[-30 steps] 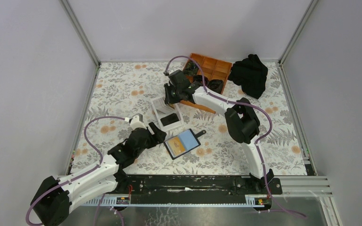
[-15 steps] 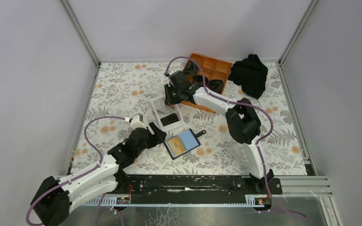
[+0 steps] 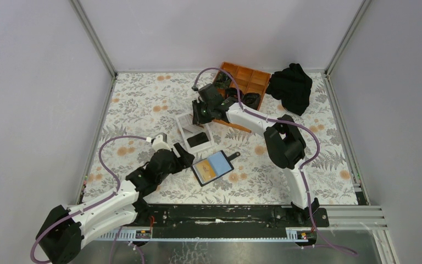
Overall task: Put the credit cards into the card holder
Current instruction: Pick up the credit card from the storage box.
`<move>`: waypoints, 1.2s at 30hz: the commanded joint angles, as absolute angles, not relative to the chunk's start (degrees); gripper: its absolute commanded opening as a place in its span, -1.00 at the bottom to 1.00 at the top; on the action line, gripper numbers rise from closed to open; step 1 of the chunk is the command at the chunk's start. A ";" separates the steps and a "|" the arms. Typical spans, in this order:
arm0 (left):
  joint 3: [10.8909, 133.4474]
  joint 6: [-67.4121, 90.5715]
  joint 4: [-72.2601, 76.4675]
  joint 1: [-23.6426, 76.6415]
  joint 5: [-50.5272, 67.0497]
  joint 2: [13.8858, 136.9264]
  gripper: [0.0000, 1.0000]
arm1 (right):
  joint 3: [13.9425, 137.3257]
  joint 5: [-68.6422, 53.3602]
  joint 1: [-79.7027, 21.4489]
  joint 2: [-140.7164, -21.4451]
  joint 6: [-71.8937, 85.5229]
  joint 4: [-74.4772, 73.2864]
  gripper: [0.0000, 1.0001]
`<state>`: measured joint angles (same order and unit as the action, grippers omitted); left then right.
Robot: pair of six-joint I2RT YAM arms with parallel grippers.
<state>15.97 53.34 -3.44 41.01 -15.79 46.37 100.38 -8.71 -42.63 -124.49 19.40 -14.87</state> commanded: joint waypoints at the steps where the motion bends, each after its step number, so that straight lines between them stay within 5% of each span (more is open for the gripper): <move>1: 15.73 53.22 0.11 40.54 -15.56 46.86 0.60 | 100.02 -9.52 -42.19 -121.00 18.90 -15.04 -0.45; 36: 17.04 53.00 1.13 40.43 -15.19 49.63 0.59 | 101.32 -15.41 -40.41 -122.02 19.17 -14.36 -0.29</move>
